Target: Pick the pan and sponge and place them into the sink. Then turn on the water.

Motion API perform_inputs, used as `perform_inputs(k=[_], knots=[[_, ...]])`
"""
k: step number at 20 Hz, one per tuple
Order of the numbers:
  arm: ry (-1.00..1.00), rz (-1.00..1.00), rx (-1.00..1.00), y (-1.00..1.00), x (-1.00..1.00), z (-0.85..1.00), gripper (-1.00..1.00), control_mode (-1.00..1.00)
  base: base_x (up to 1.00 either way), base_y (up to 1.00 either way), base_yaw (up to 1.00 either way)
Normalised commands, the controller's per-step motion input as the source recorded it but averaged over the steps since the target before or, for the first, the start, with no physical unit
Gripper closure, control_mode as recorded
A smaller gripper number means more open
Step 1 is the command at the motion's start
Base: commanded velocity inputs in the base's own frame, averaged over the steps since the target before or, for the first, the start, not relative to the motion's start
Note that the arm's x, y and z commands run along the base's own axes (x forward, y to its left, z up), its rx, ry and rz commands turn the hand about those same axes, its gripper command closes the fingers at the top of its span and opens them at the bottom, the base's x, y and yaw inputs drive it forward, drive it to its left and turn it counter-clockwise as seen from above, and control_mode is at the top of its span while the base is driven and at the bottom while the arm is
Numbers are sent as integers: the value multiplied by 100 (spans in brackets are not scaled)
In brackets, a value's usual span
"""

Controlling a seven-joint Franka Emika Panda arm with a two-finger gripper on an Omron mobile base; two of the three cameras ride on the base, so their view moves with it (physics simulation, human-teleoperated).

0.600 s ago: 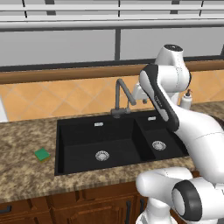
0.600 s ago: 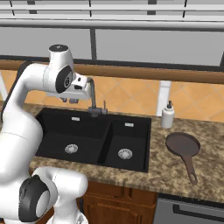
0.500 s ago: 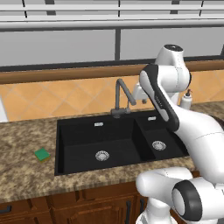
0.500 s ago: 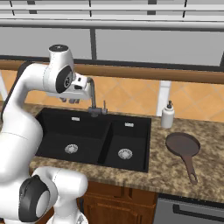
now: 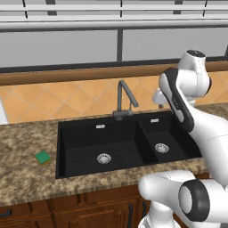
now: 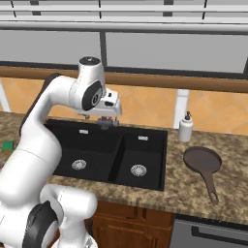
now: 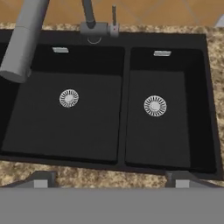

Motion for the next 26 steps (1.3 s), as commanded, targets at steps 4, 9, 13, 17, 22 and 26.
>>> perform_inputs(k=[4, 9, 13, 17, 22, 26], knots=[[4, 0, 0, -100, 2, -49, -100, -100, 0, 0, 0], [0, -3, -1, -100, 3, -80, -100, -100, 0, 0, 0], [0, -10, -15, -100, 0, -85, -100, -100, 0, 0, 0], [2, -13, -15, -100, 11, -68, -100, -100, 0, 0, 0], [1, -11, -11, -72, 32, -47, -100, -100, 0, 0, 0], [9, -6, 0, -33, 4, -11, -100, -100, 0, 0, 0]])
